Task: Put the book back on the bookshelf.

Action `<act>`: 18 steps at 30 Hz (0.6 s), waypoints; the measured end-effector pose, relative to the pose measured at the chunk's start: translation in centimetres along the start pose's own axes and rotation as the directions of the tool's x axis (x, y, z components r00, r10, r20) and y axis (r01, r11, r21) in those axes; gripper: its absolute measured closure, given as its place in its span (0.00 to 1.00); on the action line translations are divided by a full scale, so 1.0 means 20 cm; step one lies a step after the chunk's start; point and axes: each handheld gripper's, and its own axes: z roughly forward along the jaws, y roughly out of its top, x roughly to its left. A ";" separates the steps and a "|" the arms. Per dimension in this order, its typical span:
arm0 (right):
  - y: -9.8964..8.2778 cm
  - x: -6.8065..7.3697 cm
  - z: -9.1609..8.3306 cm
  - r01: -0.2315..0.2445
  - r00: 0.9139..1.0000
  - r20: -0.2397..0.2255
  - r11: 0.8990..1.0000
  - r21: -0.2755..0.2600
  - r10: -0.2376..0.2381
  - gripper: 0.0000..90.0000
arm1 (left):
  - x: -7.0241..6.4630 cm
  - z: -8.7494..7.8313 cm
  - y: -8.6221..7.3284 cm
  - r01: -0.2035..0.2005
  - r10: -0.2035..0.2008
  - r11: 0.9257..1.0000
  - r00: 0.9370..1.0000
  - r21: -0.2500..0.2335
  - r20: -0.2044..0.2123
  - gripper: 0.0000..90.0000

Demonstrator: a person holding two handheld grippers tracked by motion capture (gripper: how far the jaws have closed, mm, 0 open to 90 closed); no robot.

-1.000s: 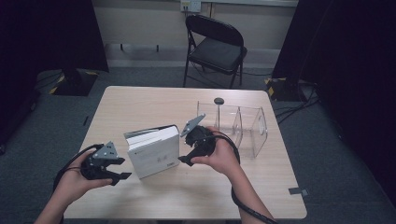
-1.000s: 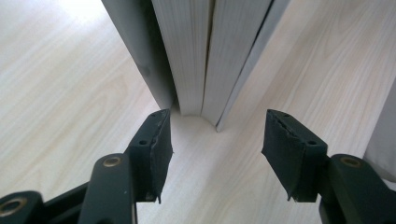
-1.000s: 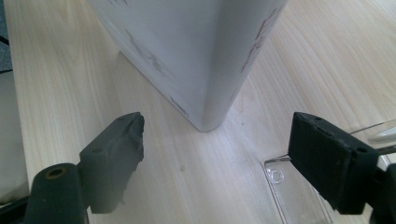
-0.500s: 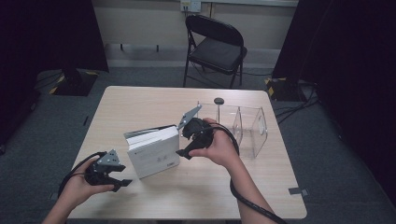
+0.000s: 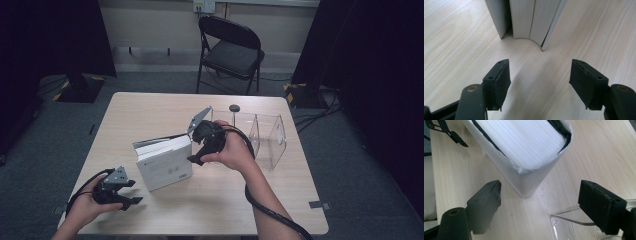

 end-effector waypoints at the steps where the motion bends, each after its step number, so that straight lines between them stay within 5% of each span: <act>1: 0.01 0.00 0.00 0.002 1.000 -0.002 1.000 0.006 -0.002 0.20 | 0.00 0.01 -0.01 0.010 -0.010 1.000 1.000 0.009 -0.002 0.36; 12: 0.10 -0.02 0.01 0.079 0.997 -0.011 0.995 0.064 -0.079 0.20 | 0.00 0.07 -0.05 -0.023 0.023 1.000 1.000 0.000 0.007 0.28; 18: 0.15 0.01 0.03 0.125 0.992 -0.021 0.990 0.067 -0.124 0.20 | 0.02 0.08 -0.08 -0.026 0.027 0.998 0.999 -0.054 0.027 0.21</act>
